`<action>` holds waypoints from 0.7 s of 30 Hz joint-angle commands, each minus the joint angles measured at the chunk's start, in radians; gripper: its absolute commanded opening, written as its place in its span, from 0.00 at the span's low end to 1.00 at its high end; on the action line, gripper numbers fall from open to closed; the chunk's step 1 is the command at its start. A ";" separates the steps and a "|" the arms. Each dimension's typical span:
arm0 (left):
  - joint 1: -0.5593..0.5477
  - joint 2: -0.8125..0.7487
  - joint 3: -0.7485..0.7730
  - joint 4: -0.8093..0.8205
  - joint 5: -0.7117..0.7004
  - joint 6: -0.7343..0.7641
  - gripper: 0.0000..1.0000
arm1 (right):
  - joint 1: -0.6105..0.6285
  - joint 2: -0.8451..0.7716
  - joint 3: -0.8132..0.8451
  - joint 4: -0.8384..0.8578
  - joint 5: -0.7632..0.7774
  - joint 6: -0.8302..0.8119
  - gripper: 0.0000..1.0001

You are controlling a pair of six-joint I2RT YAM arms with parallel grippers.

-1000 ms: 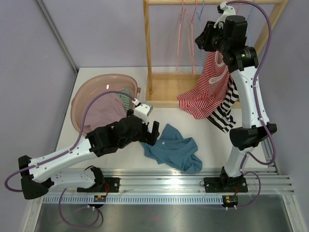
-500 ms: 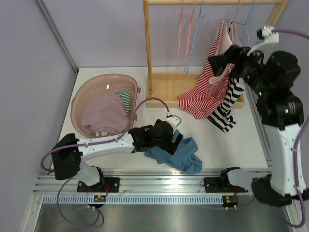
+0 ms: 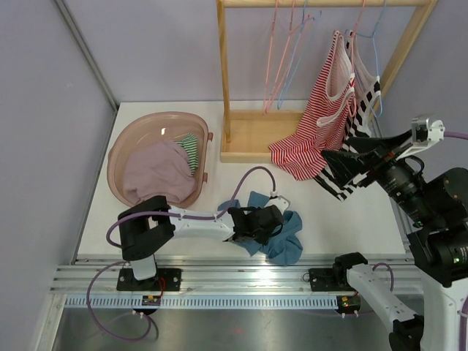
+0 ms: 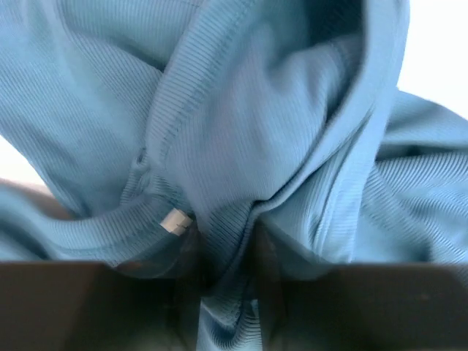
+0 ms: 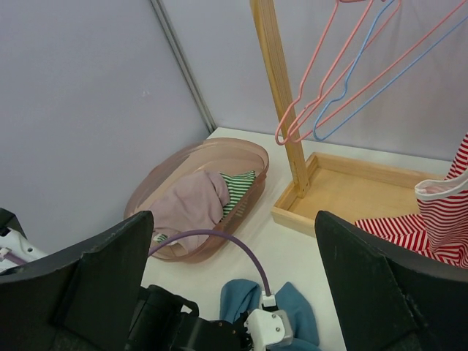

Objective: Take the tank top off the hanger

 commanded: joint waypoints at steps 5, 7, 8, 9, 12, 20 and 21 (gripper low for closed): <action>-0.010 -0.180 0.053 -0.101 -0.231 -0.025 0.00 | -0.001 -0.048 -0.003 -0.056 0.029 -0.025 1.00; -0.006 -0.255 0.096 -0.185 -0.282 -0.016 0.00 | -0.001 -0.055 -0.009 -0.063 0.042 -0.026 0.99; -0.001 -0.275 0.113 -0.219 -0.329 -0.013 0.00 | -0.001 -0.061 -0.013 -0.063 0.045 -0.026 1.00; 0.016 -0.316 0.146 -0.280 -0.346 -0.010 0.00 | -0.001 -0.059 -0.013 -0.063 0.050 -0.026 0.99; 0.066 -0.370 0.194 -0.386 -0.396 -0.007 0.00 | -0.001 -0.059 -0.017 -0.069 0.061 -0.028 0.99; 0.289 -0.548 0.340 -0.553 -0.408 0.033 0.00 | 0.001 -0.059 -0.006 -0.104 0.355 -0.005 1.00; 0.337 -0.560 0.380 -0.578 -0.405 0.042 0.00 | -0.001 -0.062 -0.005 -0.103 0.355 -0.009 0.99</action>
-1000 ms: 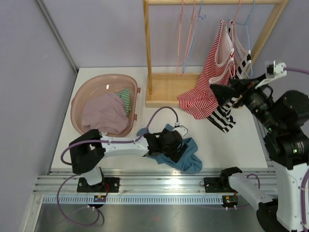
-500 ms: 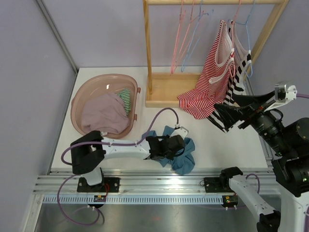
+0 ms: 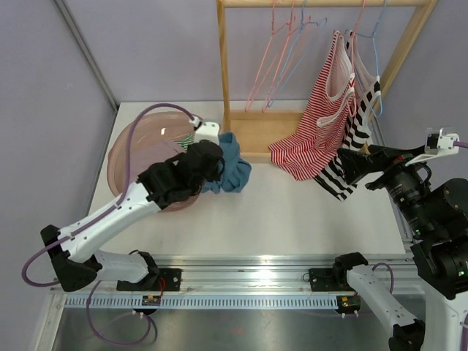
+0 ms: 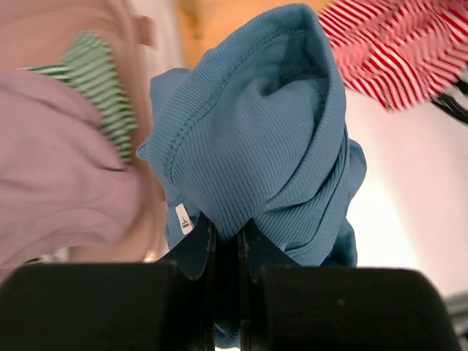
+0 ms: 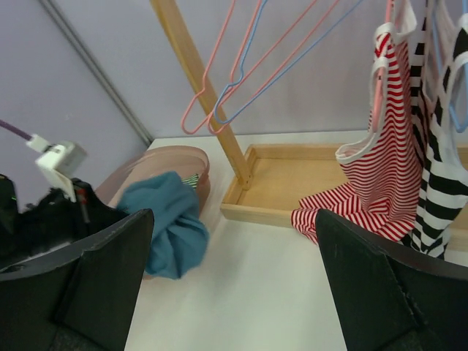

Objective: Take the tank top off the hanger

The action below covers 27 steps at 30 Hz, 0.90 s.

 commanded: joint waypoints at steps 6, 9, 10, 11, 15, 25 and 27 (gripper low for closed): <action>0.336 -0.084 0.182 -0.135 0.012 0.076 0.00 | -0.001 0.027 0.019 0.002 0.128 -0.006 0.99; 0.479 -0.086 0.178 -0.146 0.032 0.067 0.02 | -0.001 0.067 0.038 0.001 0.190 -0.017 0.99; 0.519 -0.084 0.171 -0.151 0.058 0.068 0.06 | -0.001 0.099 0.054 -0.006 0.221 -0.018 1.00; 0.592 -0.083 0.162 -0.149 0.075 0.070 0.18 | 0.001 0.114 0.064 -0.012 0.232 -0.026 0.99; 0.699 -0.081 0.122 -0.155 0.152 0.084 0.99 | -0.001 0.208 0.111 -0.041 0.273 -0.043 1.00; 0.696 -0.287 -0.080 -0.054 0.441 0.134 0.99 | -0.002 0.603 0.430 -0.088 0.368 -0.185 0.99; 0.688 -0.371 -0.173 -0.025 0.478 0.133 0.99 | -0.004 0.682 0.496 -0.075 0.408 -0.204 0.98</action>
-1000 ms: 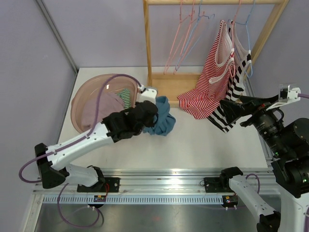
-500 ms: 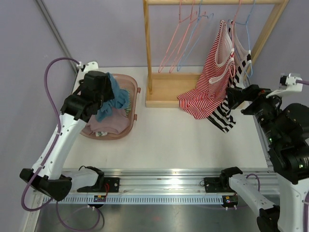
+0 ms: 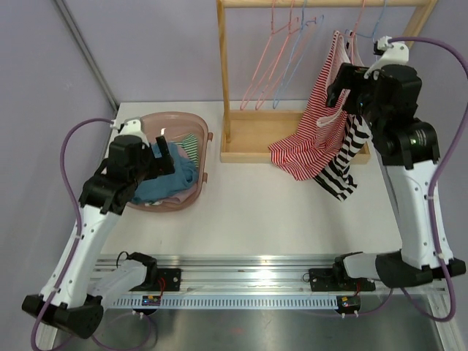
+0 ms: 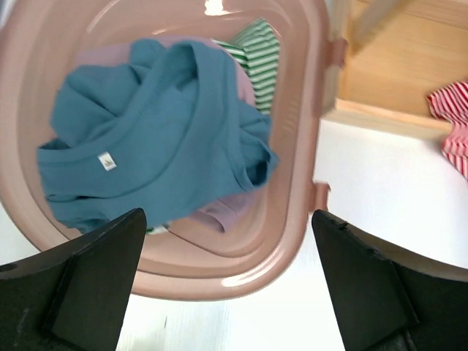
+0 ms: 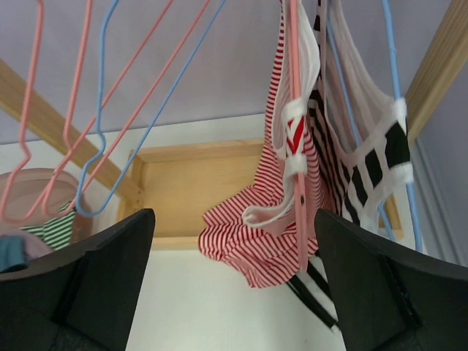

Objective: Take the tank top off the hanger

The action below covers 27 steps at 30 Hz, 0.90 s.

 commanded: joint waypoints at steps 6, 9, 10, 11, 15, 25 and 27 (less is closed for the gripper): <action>-0.013 -0.249 -0.254 0.170 0.237 0.038 0.99 | -0.030 0.276 0.304 0.004 0.106 -0.136 0.88; -0.013 -0.271 -0.297 0.202 0.315 0.044 0.99 | -0.051 0.357 0.365 0.008 0.119 -0.153 0.87; -0.013 -0.272 -0.297 0.204 0.328 0.045 0.99 | -0.059 0.375 0.378 0.013 0.116 -0.153 0.86; -0.013 -0.275 -0.303 0.209 0.336 0.045 0.99 | -0.066 0.394 0.392 0.013 0.106 -0.153 0.84; -0.013 -0.289 -0.316 0.213 0.351 0.050 0.99 | -0.105 0.503 0.519 -0.028 0.011 -0.190 0.60; -0.013 -0.280 -0.348 0.225 0.412 0.056 0.99 | -0.119 0.553 0.583 -0.005 -0.030 -0.225 0.33; -0.013 -0.286 -0.357 0.232 0.418 0.052 0.99 | -0.119 0.565 0.590 -0.008 -0.044 -0.225 0.28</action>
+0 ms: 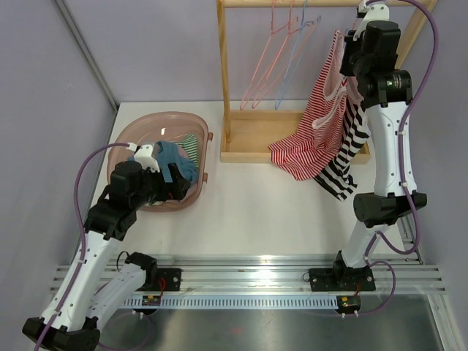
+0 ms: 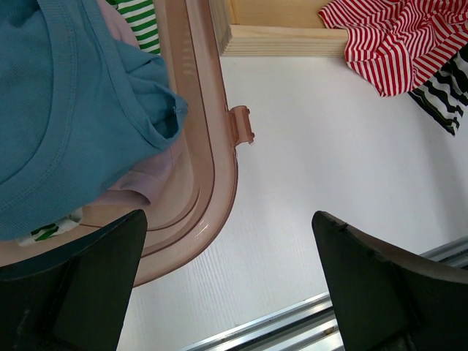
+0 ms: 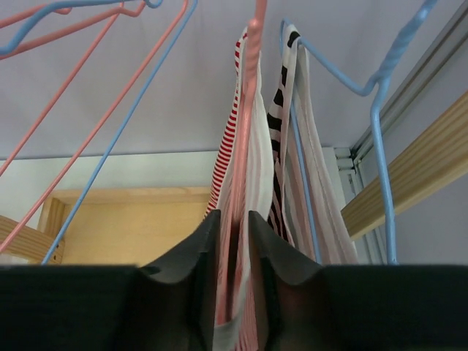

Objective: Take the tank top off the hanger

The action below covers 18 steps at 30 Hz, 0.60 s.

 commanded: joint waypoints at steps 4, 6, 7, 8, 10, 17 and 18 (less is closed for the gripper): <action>-0.003 -0.010 -0.011 0.065 0.069 0.010 0.99 | -0.003 0.013 0.049 0.024 -0.060 -0.007 0.15; -0.003 -0.005 -0.011 0.065 0.074 0.010 0.99 | -0.003 0.011 0.047 0.029 -0.068 -0.009 0.09; -0.003 -0.007 -0.012 0.065 0.075 0.010 0.99 | -0.005 0.010 0.050 0.029 -0.069 -0.004 0.08; -0.003 -0.007 -0.012 0.066 0.074 0.010 0.99 | -0.003 0.008 0.049 0.030 -0.088 -0.004 0.04; -0.003 -0.007 -0.012 0.066 0.075 0.010 0.99 | -0.002 -0.005 0.050 0.041 -0.105 0.012 0.01; -0.005 -0.011 -0.014 0.069 0.080 0.008 0.99 | -0.003 -0.074 0.027 0.107 -0.177 0.082 0.00; -0.005 -0.011 -0.014 0.071 0.080 0.010 0.99 | -0.003 -0.091 0.023 0.116 -0.175 0.089 0.00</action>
